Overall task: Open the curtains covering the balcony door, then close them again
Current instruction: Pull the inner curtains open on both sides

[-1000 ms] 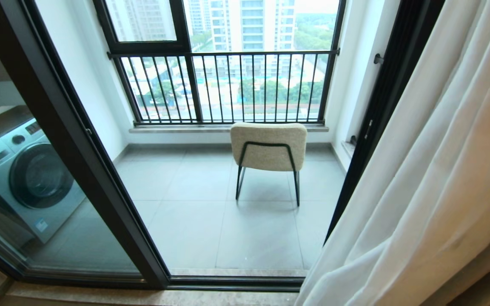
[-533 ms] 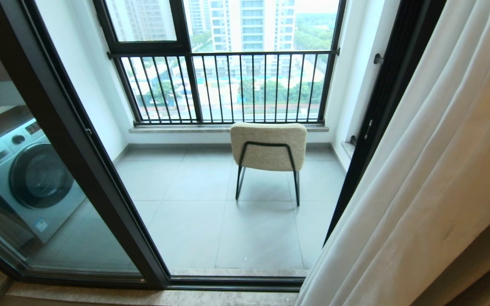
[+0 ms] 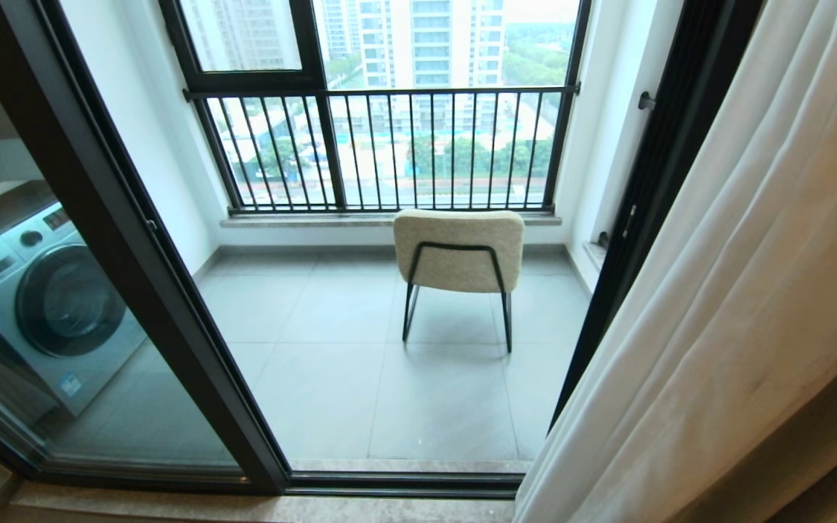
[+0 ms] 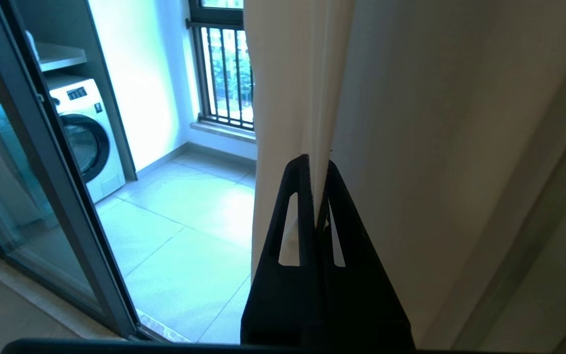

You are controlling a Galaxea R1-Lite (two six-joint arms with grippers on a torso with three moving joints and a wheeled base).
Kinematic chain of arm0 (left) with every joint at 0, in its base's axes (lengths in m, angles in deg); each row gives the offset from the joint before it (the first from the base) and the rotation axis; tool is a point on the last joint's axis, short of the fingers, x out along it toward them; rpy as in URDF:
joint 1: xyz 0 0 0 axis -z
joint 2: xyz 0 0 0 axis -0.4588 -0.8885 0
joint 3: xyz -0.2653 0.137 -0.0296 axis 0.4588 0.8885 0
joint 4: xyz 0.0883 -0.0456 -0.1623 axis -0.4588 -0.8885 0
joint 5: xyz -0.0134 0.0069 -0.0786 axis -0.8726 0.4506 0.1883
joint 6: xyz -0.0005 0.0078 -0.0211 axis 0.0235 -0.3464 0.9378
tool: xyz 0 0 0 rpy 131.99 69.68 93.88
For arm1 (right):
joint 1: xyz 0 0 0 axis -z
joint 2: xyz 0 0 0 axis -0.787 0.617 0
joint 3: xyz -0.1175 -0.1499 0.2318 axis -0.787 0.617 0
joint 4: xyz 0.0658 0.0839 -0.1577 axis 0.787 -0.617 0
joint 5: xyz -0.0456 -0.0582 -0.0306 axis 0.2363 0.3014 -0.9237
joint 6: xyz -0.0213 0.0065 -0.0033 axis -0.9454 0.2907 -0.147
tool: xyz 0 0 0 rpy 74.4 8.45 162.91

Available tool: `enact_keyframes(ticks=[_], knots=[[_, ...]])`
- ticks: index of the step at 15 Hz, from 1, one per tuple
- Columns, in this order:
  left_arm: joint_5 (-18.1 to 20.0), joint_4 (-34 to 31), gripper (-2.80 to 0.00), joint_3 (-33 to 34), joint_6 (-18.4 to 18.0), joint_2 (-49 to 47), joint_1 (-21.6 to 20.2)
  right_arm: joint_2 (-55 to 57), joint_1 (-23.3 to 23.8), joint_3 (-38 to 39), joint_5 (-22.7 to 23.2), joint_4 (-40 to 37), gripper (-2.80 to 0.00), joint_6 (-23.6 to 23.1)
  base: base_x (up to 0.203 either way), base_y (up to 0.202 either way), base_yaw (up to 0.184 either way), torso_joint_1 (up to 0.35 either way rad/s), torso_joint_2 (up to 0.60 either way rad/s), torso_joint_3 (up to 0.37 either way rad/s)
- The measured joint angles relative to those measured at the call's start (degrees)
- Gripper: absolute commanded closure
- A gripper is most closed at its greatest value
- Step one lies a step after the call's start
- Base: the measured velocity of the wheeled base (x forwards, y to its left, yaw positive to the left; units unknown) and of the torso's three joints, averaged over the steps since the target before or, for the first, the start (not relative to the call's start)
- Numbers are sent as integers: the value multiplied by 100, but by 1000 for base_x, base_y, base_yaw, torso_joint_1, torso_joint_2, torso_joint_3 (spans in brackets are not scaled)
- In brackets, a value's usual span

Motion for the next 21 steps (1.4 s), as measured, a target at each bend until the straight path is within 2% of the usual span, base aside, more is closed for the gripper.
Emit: enact_keyframes(ticks=[4, 9, 10, 16, 21], knots=[[3, -2, 0, 0, -2, 0, 0, -22, -106, -45, -573, 106, 0, 160, 0, 0, 0, 0, 0, 0], [-2, -2, 0, 0, -2, 0, 0, -55, -139, -51, -786, 872, 0, 970, 0, 0, 0, 0, 0, 0], [0, -2, 0, 0, -2, 0, -2, -58, -139, -52, -859, 890, -280, 1024, 0, 0, 0, 0, 0, 0], [2, 0, 0, 0, 0, 0, -5, -102, -139, 72, -976, 920, -280, 1047, 0, 0, 0, 0, 0, 0], [-2, -2, 0, 0, -2, 0, 0, -346, -135, 486, -976, 920, -280, 1029, 0, 0, 0, 0, 0, 0]])
